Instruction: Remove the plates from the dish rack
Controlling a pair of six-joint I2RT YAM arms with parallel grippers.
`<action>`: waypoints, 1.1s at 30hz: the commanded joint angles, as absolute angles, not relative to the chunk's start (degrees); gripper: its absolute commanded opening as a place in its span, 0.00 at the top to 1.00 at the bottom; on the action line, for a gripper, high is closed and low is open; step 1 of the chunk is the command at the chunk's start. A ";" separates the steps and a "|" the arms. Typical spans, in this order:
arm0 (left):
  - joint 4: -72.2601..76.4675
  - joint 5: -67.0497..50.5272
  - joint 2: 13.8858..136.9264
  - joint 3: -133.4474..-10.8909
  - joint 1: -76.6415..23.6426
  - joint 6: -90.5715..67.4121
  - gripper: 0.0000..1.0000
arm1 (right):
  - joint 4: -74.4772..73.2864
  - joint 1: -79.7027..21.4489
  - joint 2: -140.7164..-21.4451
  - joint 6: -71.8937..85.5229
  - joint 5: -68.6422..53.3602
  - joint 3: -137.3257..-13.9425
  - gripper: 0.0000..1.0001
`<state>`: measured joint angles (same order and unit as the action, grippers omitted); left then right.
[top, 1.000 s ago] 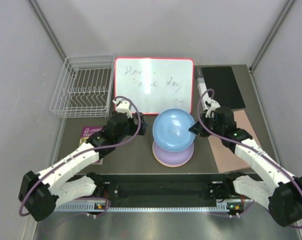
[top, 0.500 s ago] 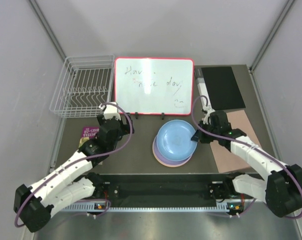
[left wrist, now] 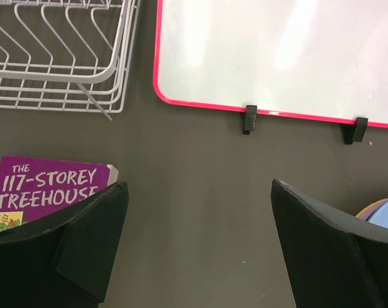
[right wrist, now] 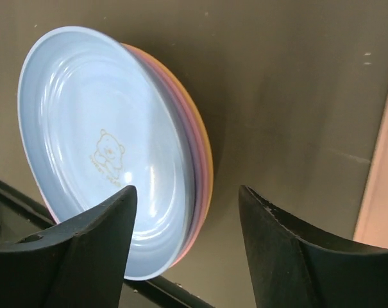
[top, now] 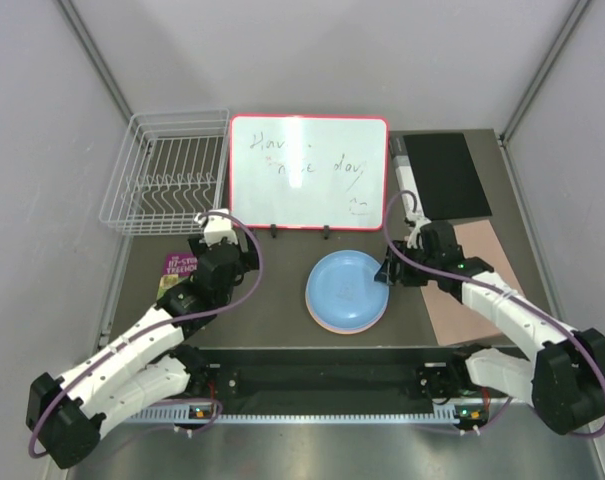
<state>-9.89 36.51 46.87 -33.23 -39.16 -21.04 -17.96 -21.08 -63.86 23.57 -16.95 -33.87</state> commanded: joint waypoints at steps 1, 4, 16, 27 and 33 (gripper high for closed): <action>-7.56 38.41 45.09 -32.17 -39.11 -20.22 0.03 | -20.99 -21.01 -56.63 22.24 -9.16 -37.70 0.29; -6.16 37.45 45.17 -31.03 -39.11 -18.29 0.02 | -21.01 -21.01 -49.43 21.89 -0.37 -37.09 0.17; 7.47 27.97 50.70 -25.66 -39.11 -8.35 0.01 | 0.25 -21.01 -35.08 13.01 35.14 -21.63 0.08; 1.49 26.01 57.13 -32.69 -39.11 -12.13 0.05 | 0.35 -21.01 -32.26 16.79 40.87 -19.16 0.07; 0.97 26.63 56.34 -33.49 -39.11 -11.43 0.05 | 0.62 -21.01 -33.49 16.61 41.48 -19.34 0.07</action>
